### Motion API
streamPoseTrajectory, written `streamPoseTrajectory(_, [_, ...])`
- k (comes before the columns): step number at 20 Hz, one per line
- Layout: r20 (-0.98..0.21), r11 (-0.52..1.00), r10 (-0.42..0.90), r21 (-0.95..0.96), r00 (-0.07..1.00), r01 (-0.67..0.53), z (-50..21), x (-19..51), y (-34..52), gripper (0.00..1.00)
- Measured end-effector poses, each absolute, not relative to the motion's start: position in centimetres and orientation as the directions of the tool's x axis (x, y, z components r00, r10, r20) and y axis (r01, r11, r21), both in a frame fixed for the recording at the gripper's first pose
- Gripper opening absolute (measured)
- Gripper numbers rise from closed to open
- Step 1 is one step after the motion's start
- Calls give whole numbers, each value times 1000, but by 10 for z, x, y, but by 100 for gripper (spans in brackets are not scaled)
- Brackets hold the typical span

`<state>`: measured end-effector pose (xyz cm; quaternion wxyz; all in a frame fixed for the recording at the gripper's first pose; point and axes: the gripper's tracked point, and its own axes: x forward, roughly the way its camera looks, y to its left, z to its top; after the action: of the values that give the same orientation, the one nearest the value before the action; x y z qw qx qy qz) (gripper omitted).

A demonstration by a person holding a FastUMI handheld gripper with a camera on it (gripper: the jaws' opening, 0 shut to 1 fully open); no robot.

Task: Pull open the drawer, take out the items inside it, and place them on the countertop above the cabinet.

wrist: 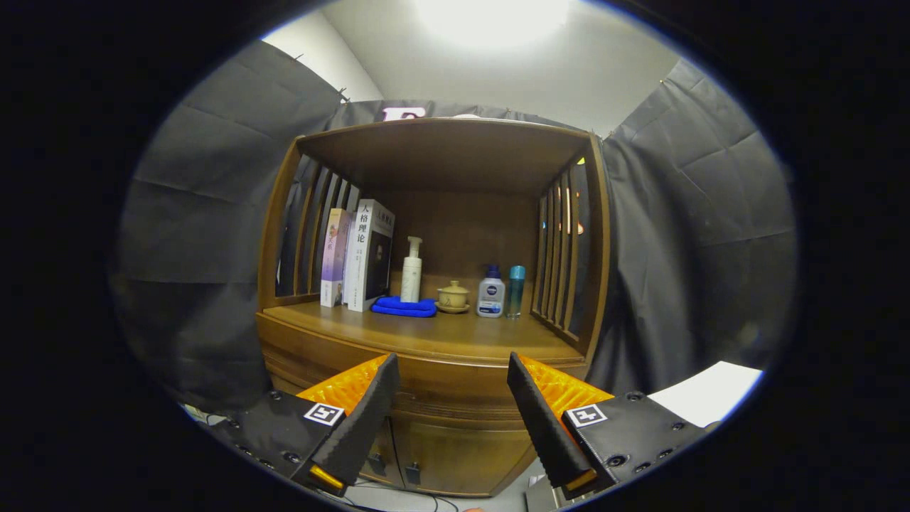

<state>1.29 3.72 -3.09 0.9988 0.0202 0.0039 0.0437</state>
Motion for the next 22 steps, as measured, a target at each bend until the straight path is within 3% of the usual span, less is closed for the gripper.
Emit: streamPoseTrajectory(22, [-243, 970, 184, 203, 952, -136, -128, 85, 126, 96])
